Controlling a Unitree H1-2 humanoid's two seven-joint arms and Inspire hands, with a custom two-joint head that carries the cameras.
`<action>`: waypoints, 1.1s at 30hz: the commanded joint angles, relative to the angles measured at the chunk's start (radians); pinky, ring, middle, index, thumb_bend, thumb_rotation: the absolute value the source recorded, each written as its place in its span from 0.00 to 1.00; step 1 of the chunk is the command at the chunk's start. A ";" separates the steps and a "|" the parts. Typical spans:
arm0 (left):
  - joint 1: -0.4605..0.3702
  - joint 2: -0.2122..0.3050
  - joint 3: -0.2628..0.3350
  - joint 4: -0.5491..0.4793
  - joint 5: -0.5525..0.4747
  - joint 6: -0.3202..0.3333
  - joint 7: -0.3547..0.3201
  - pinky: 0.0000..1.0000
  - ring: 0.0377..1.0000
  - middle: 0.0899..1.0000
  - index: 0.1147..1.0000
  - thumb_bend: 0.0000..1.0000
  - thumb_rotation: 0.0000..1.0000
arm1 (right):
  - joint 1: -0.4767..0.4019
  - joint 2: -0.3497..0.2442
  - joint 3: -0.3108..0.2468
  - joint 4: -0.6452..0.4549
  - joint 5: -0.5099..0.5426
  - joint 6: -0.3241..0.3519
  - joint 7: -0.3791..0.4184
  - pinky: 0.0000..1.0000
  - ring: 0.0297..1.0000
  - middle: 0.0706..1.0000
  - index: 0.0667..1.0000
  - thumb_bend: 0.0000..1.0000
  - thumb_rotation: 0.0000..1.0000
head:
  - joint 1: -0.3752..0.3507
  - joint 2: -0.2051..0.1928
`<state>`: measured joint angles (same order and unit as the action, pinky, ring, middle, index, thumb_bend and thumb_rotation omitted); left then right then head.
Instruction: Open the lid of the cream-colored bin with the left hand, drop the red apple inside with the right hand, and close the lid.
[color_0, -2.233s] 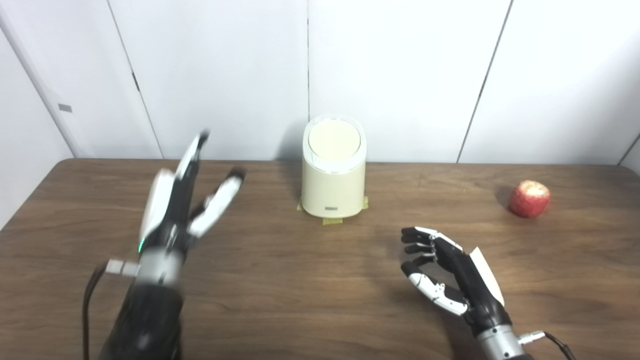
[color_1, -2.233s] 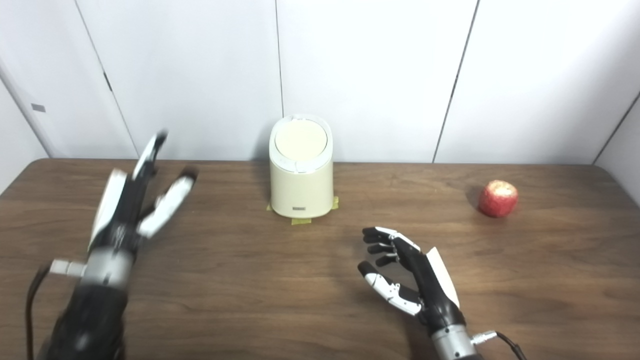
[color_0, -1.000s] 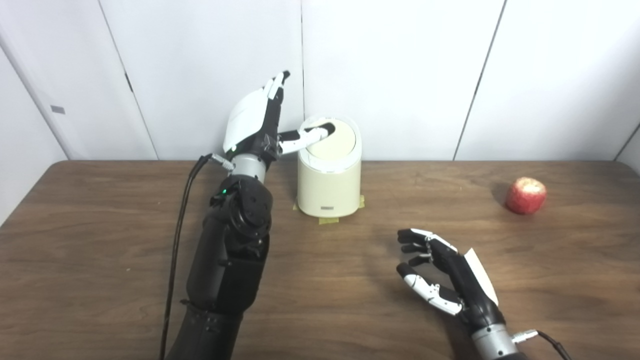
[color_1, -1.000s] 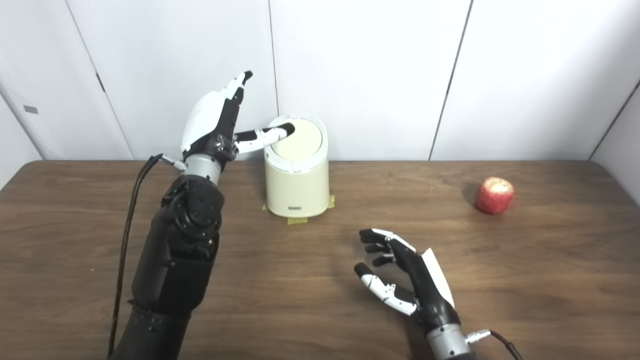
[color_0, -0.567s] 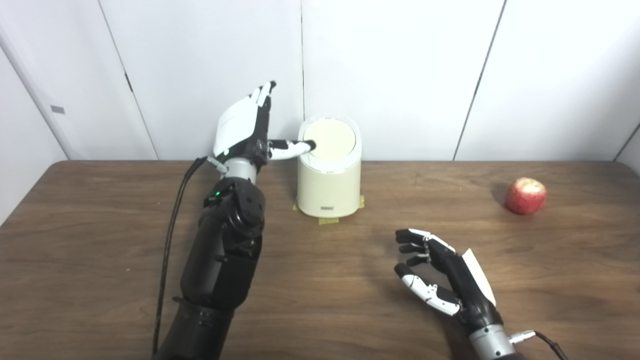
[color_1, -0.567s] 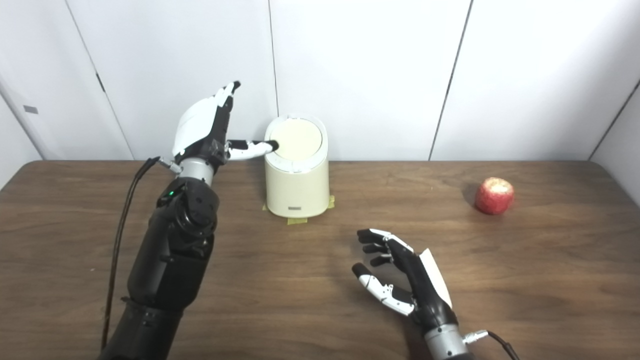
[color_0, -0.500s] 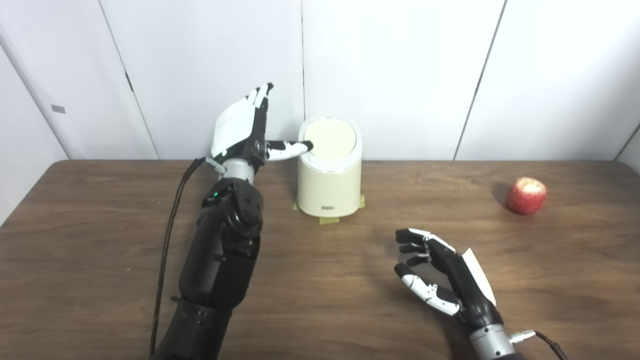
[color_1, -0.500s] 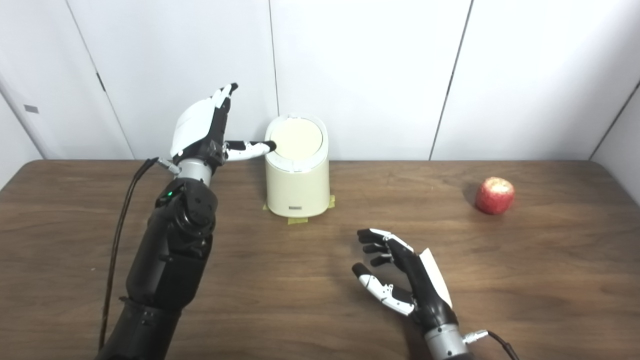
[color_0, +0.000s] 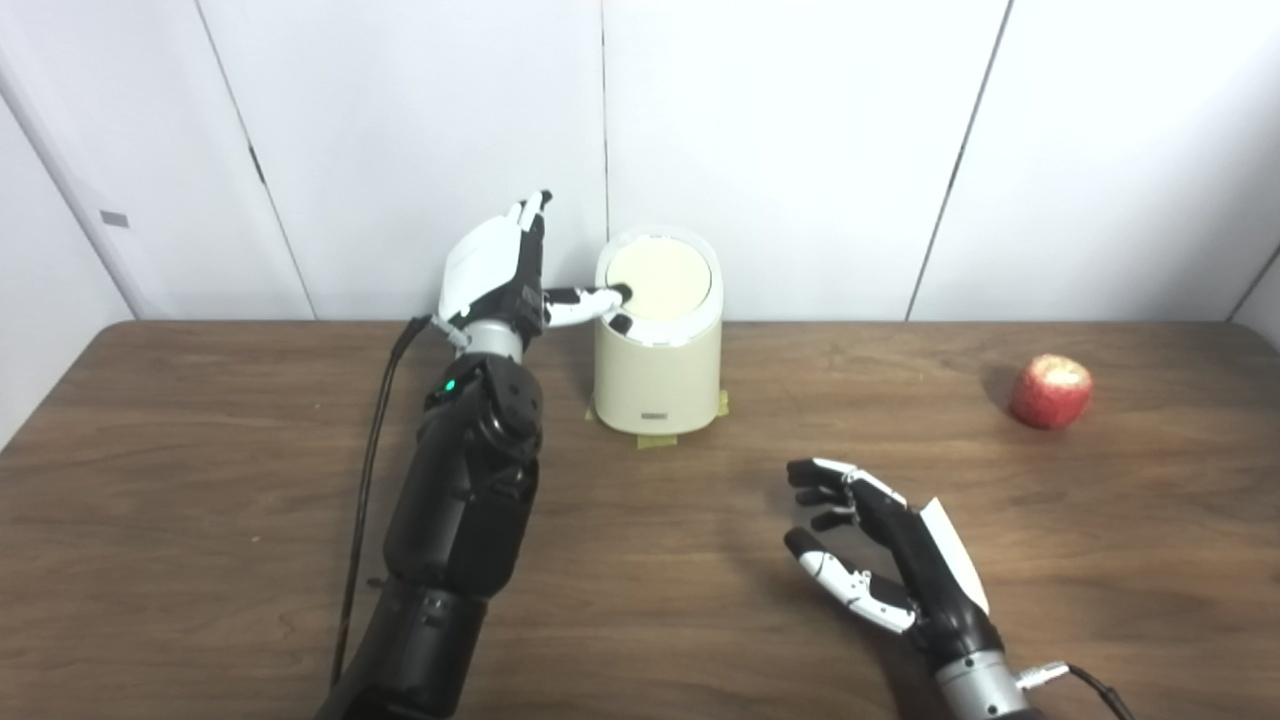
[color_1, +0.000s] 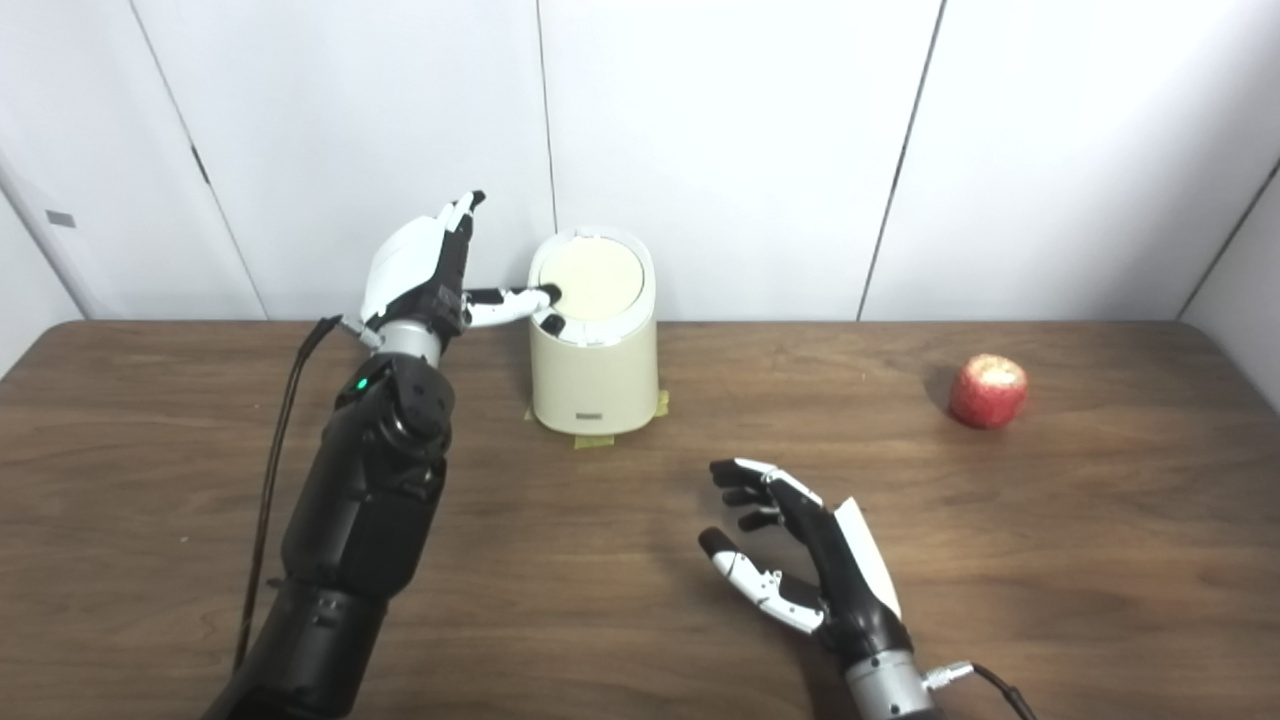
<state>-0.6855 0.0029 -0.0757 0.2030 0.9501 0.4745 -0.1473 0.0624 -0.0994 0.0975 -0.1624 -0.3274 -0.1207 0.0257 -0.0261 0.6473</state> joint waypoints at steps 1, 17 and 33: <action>-0.075 0.002 -0.005 -0.007 0.024 -0.005 0.036 1.00 1.00 1.00 0.99 0.72 0.51 | -0.020 0.001 -0.002 -0.026 0.003 -0.021 -0.013 0.62 0.71 0.74 0.73 0.23 0.47 | -0.001 0.001; -0.123 0.013 -0.043 0.086 0.016 -0.005 0.077 1.00 1.00 1.00 0.99 0.76 0.56 | -0.018 0.000 0.003 -0.034 -0.003 -0.008 -0.005 0.64 0.74 0.75 0.74 0.24 0.54 | -0.009 0.002; -0.123 0.033 -0.102 0.181 0.007 -0.005 0.143 1.00 1.00 1.00 0.98 0.86 0.44 | -0.018 0.008 0.010 -0.044 -0.020 0.011 -0.007 0.66 0.74 0.75 0.74 0.25 0.55 | -0.017 -0.002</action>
<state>-0.7458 0.0287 -0.1720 0.3835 0.9436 0.4743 -0.0389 0.0649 -0.0939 0.1072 -0.1705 -0.3426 -0.0946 0.0276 -0.0429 0.6443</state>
